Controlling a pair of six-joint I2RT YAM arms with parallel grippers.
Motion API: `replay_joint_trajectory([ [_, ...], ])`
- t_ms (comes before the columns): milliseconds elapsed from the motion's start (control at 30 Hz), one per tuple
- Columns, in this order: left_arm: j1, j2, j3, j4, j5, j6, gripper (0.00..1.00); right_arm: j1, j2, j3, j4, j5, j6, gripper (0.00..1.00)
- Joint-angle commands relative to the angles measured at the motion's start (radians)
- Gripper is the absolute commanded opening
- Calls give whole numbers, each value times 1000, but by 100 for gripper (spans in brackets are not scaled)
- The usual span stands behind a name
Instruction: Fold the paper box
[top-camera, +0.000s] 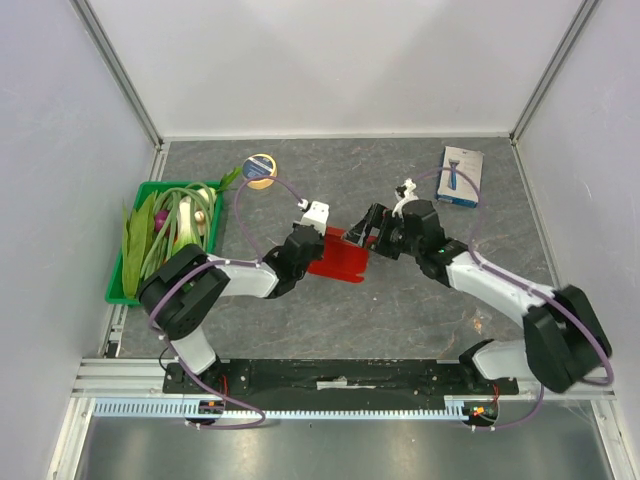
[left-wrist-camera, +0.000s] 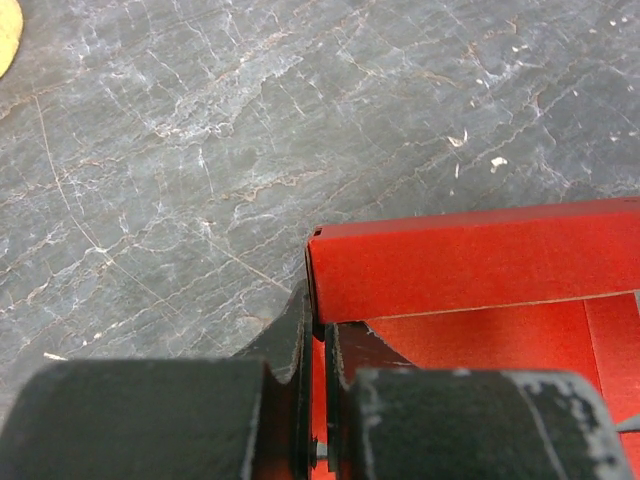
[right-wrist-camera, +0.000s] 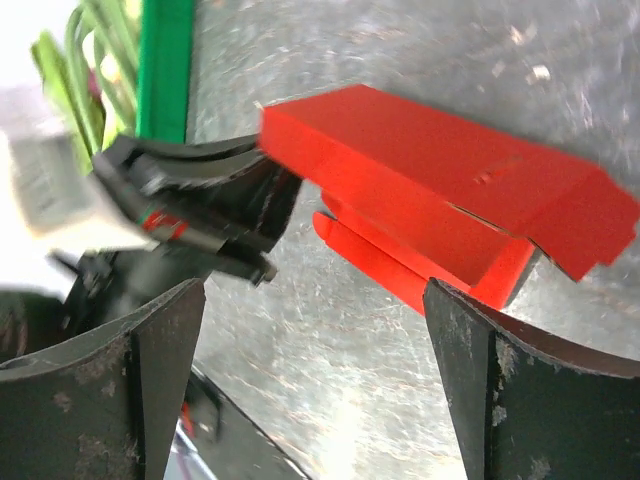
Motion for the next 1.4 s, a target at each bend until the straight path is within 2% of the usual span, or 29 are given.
replay_joint_trajectory([
  [0,4,-68,0,-81,48,-34,2,4,-149,16,-101,-74,-449,98],
  [33,2,-75,0,-103,49,-74,2,-3,-159,6,-121,-66,-423,98],
  [133,2,-107,2,-183,40,-195,2,-7,-142,2,-112,-72,-172,98],
  [167,2,-111,6,-215,11,-233,2,4,-139,-10,-50,-81,-76,97],
  [200,2,-108,20,-252,12,-272,2,15,-153,-58,9,-74,77,92],
  [233,-1,-107,28,-264,18,-280,2,29,-166,-85,114,-43,158,90],
  [300,-12,-89,58,-304,-12,-316,2,61,-212,-154,199,76,306,86],
  [400,-47,-72,103,-401,-67,-341,2,70,-220,-159,202,187,381,84],
  [533,-82,-32,138,-480,-156,-347,2,78,-135,-138,189,197,544,75],
  [767,-99,-3,187,-563,-238,-382,2,76,20,-141,285,240,663,56],
  [833,-104,2,192,-571,-247,-386,2,76,37,-135,294,249,666,55],
  [967,-111,17,201,-577,-261,-381,2,75,80,-127,313,269,687,47],
  [1067,-113,28,204,-577,-261,-378,2,75,116,-124,334,264,701,46],
  [1233,-116,40,210,-577,-262,-364,2,65,168,-118,387,249,707,37],
  [1367,-117,40,207,-576,-265,-353,2,47,192,-124,422,229,700,36],
])
